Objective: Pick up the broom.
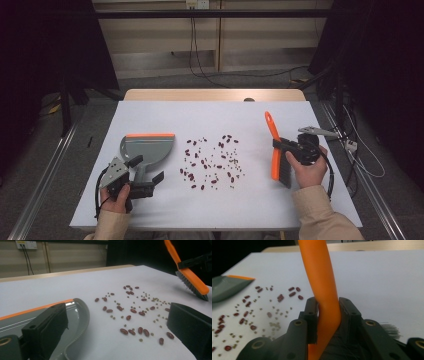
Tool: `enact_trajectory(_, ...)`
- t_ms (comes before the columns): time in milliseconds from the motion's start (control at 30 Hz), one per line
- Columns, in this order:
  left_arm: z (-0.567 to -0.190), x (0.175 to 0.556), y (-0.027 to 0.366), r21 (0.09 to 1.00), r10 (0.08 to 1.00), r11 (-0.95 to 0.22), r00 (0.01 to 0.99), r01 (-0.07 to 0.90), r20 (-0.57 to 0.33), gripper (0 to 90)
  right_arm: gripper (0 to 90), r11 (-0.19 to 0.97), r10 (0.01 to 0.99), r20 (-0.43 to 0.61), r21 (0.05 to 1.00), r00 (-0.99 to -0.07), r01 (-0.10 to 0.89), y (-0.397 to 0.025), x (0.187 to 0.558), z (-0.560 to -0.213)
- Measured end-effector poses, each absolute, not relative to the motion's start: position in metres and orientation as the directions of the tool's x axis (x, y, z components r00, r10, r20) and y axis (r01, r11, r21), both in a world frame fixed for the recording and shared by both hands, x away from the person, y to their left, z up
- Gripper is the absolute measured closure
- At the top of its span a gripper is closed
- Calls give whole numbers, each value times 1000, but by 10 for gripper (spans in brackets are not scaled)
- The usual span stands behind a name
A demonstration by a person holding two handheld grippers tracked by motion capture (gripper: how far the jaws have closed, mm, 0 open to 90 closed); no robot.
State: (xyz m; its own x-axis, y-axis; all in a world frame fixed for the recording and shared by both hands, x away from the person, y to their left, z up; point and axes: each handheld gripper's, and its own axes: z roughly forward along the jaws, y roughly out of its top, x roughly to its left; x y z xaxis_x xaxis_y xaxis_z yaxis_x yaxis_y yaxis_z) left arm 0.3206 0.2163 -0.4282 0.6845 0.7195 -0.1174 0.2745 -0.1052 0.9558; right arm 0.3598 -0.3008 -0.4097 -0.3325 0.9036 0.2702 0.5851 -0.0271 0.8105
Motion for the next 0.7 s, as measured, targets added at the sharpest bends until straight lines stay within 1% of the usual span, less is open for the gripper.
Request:
enact_trajectory(67, -428, 321, 215, 956, 721, -107, 684, 273, -115, 32, 707, -58, 894, 296, 821, -336, 568, -304, 356, -408)
enact_trajectory(300, -424, 321, 212, 959, 717, -114, 690, 260, -101, 32, 710, -110, 875, 323, 857, -360, 503, -311, 343, -401)
enact_trajectory(333, -423, 322, 210, 959, 714, -113, 692, 258, -102, 32, 711, -123, 876, 330, 859, -352, 498, -311, 341, -401)
enact_trajectory(500, -418, 322, 206, 962, 706, -112, 701, 249, -100, 33, 713, -116, 870, 322, 870, -374, 480, -309, 336, -398)
enact_trajectory(667, -411, 323, 201, 966, 698, -109, 710, 235, -94, 33, 713, -148, 849, 348, 879, -398, 453, -307, 333, -393)
enact_trajectory(700, -409, 324, 199, 966, 690, -99, 716, 237, -105, 33, 713, -146, 846, 346, 882, -405, 448, -307, 334, -391)
